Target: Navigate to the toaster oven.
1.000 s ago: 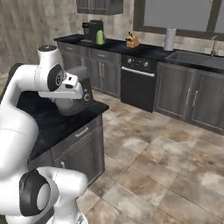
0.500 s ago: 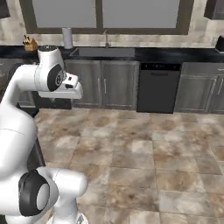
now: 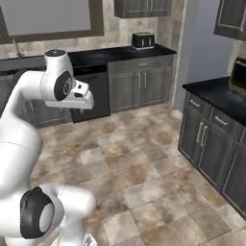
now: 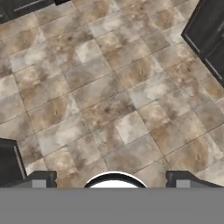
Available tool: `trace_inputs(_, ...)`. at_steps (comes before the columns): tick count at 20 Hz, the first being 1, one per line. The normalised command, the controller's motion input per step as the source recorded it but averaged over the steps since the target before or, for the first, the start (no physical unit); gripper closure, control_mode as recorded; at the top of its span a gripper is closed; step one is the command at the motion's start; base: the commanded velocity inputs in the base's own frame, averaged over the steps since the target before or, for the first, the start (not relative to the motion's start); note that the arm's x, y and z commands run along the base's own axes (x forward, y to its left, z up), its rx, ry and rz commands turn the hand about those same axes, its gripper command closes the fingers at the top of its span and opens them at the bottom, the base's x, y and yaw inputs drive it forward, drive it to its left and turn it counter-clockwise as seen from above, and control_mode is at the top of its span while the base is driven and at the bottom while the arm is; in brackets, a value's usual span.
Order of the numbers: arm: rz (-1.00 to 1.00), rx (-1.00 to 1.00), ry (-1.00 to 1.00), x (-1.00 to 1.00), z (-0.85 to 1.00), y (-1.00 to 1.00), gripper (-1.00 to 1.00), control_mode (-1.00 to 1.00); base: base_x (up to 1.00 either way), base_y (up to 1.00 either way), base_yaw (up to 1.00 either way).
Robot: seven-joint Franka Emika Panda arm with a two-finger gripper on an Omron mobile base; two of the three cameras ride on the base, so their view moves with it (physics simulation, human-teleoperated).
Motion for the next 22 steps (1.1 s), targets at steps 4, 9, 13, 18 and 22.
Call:
trace_inputs(4,0.0,0.0,0.0,0.0,0.0,0.0,-1.0,1.0,0.98,-0.25,-0.33)
trace_inputs(9,0.0,0.0,0.0,0.0,0.0,0.0,-1.0,1.0,0.82,-0.29,-0.24)
trace_inputs(13,0.0,0.0,0.0,0.0,0.0,0.0,-1.0,1.0,0.7,-0.36,-0.49)
trace_inputs(18,0.0,0.0,0.0,0.0,0.0,0.0,-1.0,1.0,0.87,-0.05,-0.57)
trace_inputs(22,0.0,0.0,0.0,0.0,0.0,0.0,-1.0,1.0,1.0,0.37,-0.44)
